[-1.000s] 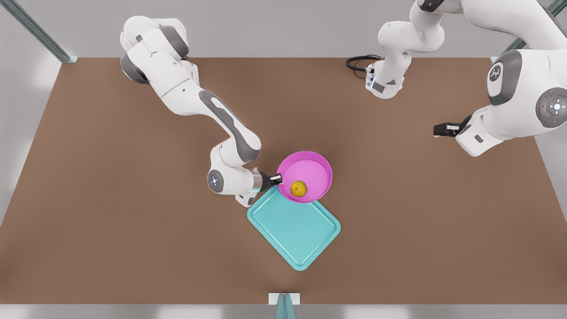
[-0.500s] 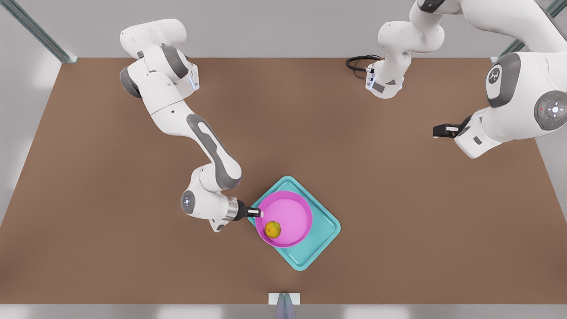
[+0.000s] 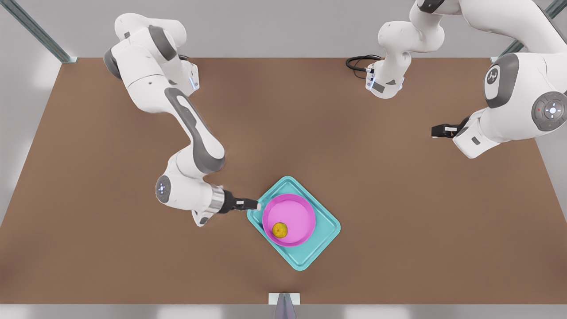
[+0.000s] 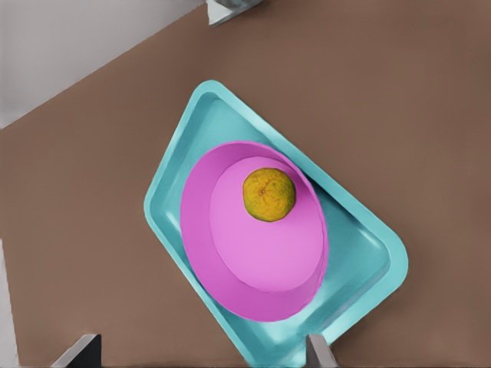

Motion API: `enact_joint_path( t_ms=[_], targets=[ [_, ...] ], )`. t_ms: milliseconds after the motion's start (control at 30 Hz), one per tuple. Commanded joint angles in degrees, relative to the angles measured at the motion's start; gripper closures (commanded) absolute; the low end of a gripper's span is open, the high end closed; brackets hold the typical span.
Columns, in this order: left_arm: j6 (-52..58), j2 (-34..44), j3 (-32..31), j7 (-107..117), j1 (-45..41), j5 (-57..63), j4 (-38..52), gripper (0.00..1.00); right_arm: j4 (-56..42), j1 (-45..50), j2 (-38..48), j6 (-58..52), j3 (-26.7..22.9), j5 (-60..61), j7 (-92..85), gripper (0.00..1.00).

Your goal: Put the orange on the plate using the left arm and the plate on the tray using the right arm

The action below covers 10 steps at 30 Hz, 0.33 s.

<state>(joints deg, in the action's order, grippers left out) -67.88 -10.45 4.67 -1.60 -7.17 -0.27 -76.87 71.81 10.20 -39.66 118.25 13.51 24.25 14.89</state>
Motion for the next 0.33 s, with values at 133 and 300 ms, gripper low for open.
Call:
enact_joint_path(
  t_ms=[133, 300],
  targets=[
    [0.9, 0.3, 0.2, -2.7, 0.0, 0.5, 2.2, 0.00, 4.8, -9.3, 27.7, -38.4, -3.0, -36.3, -27.1, 0.00],
    [1.1, 0.2, 0.1, -2.5, 0.0, 0.3, 3.2, 0.00, 8.5, -11.1, 33.1, -38.4, -3.4, -31.8, -26.8, 0.00]
  ],
)
